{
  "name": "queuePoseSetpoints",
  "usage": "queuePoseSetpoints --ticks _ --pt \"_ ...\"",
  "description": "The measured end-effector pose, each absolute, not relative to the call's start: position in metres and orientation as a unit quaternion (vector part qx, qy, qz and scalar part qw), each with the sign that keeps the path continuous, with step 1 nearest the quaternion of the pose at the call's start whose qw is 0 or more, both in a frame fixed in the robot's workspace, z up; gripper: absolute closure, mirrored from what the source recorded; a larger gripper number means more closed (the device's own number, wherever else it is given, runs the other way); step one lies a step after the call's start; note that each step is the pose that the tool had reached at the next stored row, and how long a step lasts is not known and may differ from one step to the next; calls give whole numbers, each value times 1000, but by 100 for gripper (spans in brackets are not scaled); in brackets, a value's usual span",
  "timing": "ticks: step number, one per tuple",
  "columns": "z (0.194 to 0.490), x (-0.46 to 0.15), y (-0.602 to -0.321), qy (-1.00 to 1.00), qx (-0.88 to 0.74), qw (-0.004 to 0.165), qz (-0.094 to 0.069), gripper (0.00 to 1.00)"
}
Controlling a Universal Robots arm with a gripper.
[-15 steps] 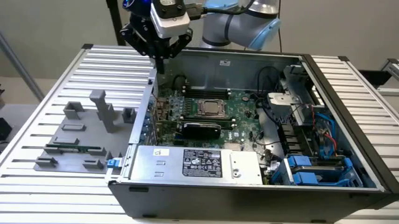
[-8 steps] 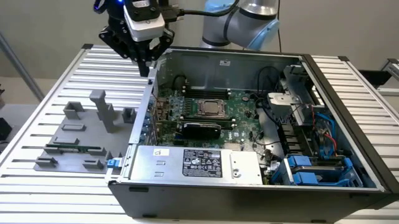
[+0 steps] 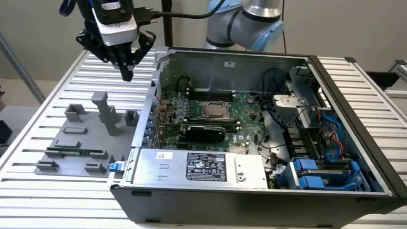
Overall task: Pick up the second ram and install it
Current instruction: 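Reach for the second ram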
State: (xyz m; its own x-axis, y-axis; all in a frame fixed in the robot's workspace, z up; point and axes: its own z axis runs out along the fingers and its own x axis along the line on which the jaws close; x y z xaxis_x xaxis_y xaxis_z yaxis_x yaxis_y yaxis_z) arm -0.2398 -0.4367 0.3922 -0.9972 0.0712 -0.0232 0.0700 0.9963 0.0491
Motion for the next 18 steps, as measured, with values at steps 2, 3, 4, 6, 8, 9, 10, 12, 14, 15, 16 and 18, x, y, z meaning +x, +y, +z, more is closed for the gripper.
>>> queuePoseSetpoints --ticks 2,3,4,6,8,9,10,12,14,15,16,18 --pt "392 -249 -438 999 35 12 24 100" --pt "392 -254 -439 999 35 12 24 100" --pt "391 -258 -440 999 35 12 24 100" --pt "391 -267 -442 999 35 12 24 100" --pt "390 -276 -443 999 35 13 24 100" --pt "389 -281 -444 999 35 13 24 100" --pt "389 -285 -444 999 35 13 24 100" --pt "387 -294 -446 999 35 12 24 100" --pt "386 -304 -447 999 35 13 24 100" --pt "385 -308 -448 999 35 12 24 100" --pt "384 -313 -449 999 35 12 24 100" --pt "382 -322 -450 999 35 12 24 100"
